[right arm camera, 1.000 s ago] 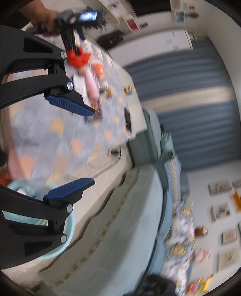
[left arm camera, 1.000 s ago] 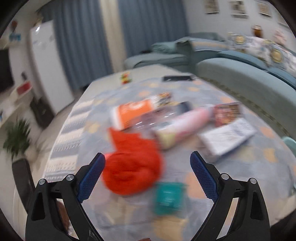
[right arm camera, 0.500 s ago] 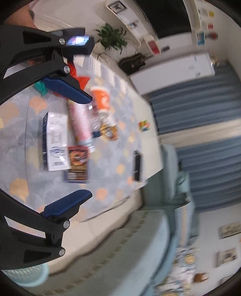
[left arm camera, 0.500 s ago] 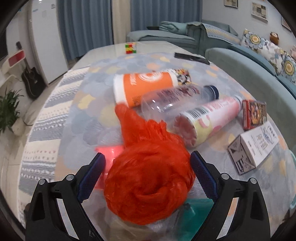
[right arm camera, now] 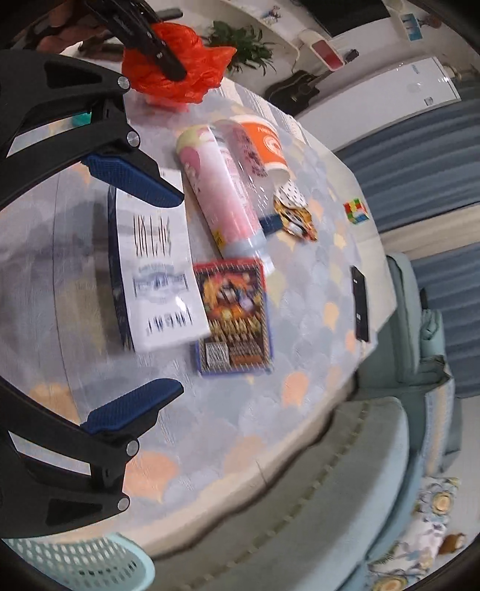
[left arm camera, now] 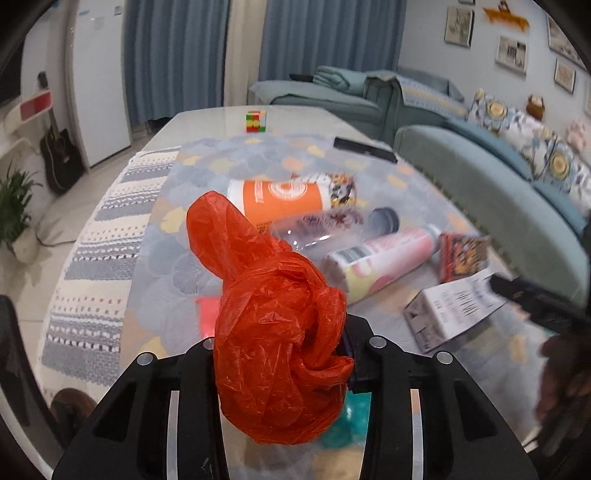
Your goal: Collect trash
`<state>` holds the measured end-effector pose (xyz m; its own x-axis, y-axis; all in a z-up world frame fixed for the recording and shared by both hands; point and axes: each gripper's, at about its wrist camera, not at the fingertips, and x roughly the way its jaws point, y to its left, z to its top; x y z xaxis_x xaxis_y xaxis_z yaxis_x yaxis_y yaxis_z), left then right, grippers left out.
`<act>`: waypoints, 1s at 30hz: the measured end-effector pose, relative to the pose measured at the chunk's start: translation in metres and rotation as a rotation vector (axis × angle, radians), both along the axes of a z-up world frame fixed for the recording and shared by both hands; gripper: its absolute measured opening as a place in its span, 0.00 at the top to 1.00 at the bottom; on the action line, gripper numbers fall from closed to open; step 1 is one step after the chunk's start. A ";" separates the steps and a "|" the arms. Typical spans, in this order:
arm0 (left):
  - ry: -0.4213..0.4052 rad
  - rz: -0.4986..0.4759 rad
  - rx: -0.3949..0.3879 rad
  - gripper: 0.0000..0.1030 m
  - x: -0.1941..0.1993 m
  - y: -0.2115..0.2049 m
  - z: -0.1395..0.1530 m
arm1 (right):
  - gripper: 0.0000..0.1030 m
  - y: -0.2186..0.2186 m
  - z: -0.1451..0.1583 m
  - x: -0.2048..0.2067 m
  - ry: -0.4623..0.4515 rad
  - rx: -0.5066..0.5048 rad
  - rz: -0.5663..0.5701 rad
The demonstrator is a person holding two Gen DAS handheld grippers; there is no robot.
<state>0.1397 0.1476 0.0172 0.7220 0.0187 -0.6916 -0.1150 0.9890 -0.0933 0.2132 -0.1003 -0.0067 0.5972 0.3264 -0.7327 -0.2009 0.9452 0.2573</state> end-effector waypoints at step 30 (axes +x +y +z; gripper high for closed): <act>-0.036 -0.006 0.013 0.61 -0.021 0.007 0.009 | 0.41 0.042 -0.028 0.033 0.163 0.116 -0.132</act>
